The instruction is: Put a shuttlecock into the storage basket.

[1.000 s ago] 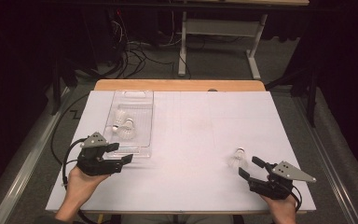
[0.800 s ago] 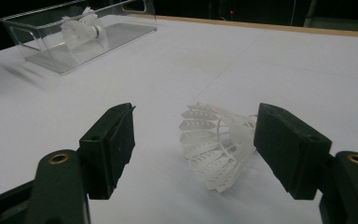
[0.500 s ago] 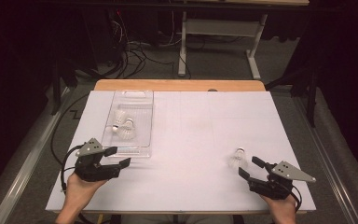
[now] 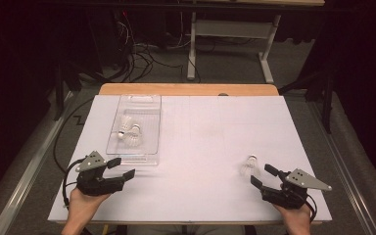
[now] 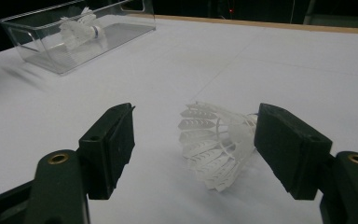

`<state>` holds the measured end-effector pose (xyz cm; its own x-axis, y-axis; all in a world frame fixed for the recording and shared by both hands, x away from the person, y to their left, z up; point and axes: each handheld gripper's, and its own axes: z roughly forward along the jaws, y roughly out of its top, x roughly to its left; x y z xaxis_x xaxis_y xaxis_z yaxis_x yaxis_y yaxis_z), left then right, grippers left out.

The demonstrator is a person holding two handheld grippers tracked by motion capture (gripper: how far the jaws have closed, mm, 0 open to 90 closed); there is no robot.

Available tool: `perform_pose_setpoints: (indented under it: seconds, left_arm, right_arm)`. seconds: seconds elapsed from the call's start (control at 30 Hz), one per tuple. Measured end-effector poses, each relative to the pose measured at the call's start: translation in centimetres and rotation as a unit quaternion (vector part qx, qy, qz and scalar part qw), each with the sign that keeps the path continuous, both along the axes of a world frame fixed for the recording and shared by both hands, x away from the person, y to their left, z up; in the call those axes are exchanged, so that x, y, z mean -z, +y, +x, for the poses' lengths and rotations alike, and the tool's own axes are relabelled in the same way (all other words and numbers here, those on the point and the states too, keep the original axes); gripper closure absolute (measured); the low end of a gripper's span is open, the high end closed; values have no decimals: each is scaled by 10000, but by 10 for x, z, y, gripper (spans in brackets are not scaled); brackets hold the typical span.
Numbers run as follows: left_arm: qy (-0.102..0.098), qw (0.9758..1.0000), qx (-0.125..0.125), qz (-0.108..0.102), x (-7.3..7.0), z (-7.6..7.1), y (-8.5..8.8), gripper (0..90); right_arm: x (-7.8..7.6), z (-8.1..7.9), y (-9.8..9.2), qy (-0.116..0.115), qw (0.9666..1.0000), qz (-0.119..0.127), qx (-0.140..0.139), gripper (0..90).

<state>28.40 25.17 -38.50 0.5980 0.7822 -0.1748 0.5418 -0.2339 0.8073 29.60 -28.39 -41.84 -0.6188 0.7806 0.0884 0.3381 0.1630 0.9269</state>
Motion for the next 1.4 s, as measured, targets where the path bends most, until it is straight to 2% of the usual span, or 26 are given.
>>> perform_pose_setpoints:
  seconds: [0.23,0.4,0.5,0.67,0.8,1.2,1.4]
  left_arm:
    - [19,10000,-13,-41,7,0,3,320]
    - [-5,9999,-21,-165,17,-1,5,321]
    - [-45,9999,-58,-138,20,-3,7,327]
    - [-121,9998,-94,-153,22,-4,9,330]
    - [-70,9998,-66,-147,24,-2,8,329]
    - [-83,9999,-26,-113,24,-4,8,328]
    - [-79,9999,-44,-136,25,-5,8,327]
  right_arm:
    - [0,0,-1,-6,10000,-4,34,294]
    - [0,2,-4,23,9999,-12,100,294]
    - [0,2,-6,34,9998,14,180,293]
    - [-1,-1,-6,-10,9998,-30,208,293]
    - [-2,-2,-6,-13,9998,-46,208,291]
    - [-1,-1,-4,-33,9998,-89,197,286]
    - [-3,1,-2,-26,9994,-236,242,288]
